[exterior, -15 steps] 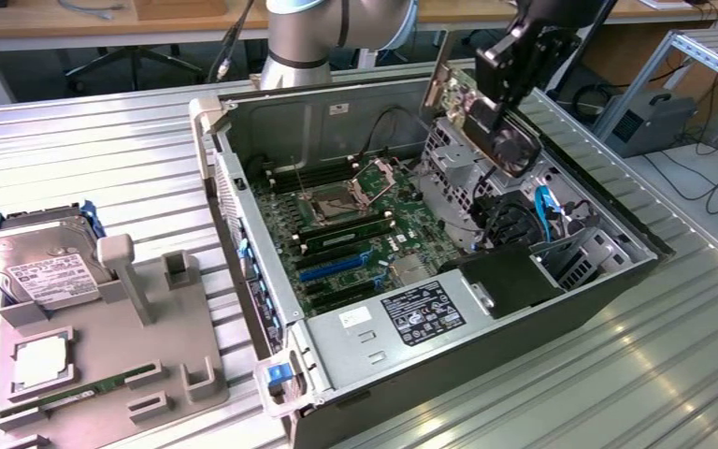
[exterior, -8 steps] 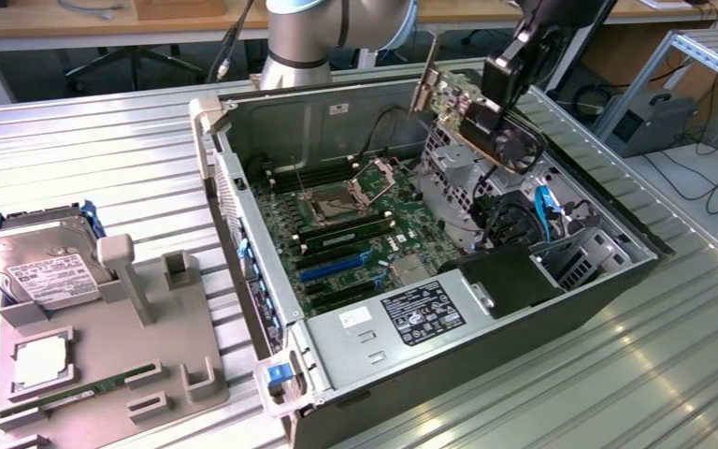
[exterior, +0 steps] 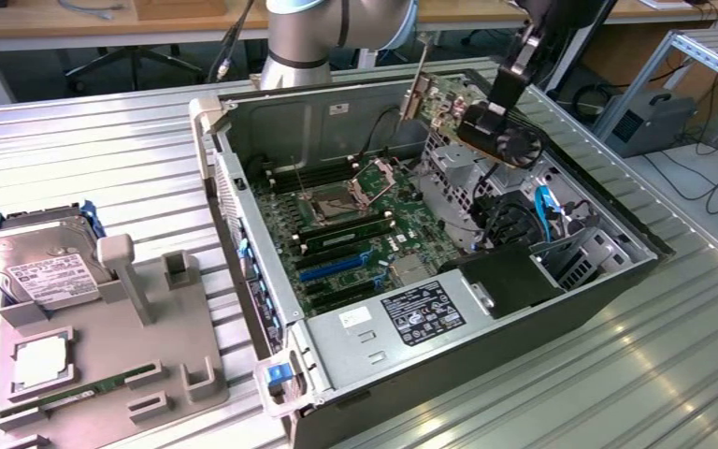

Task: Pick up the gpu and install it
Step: 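Insert the gpu into the slot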

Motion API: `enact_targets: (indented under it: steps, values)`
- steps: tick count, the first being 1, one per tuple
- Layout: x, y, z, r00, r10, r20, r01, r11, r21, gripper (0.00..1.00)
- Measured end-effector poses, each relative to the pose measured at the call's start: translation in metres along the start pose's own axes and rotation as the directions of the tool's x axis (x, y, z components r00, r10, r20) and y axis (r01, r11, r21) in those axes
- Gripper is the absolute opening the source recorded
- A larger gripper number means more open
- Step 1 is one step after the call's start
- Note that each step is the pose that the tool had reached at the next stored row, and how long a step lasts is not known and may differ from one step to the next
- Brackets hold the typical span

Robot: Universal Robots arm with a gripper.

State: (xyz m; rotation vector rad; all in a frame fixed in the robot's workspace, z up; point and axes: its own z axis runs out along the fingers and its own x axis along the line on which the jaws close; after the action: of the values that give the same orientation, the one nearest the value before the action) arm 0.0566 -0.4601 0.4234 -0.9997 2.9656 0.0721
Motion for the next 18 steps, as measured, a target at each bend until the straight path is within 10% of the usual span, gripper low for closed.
enact_targets:
  steps: [8, 16, 18]
  values:
    - [0.0, 0.0, 0.0001, 0.9867, -0.162, -0.0062, 0.162, 0.9868, -0.0045, 0.27]
    - [0.0, 0.0, 0.0, 0.9837, -0.18, -0.0071, 0.18, 0.9837, -0.005, 0.27]
    - [0.0, 0.0, 0.0001, 0.9715, -0.237, -0.0091, 0.237, 0.9715, -0.0069, 0.27]
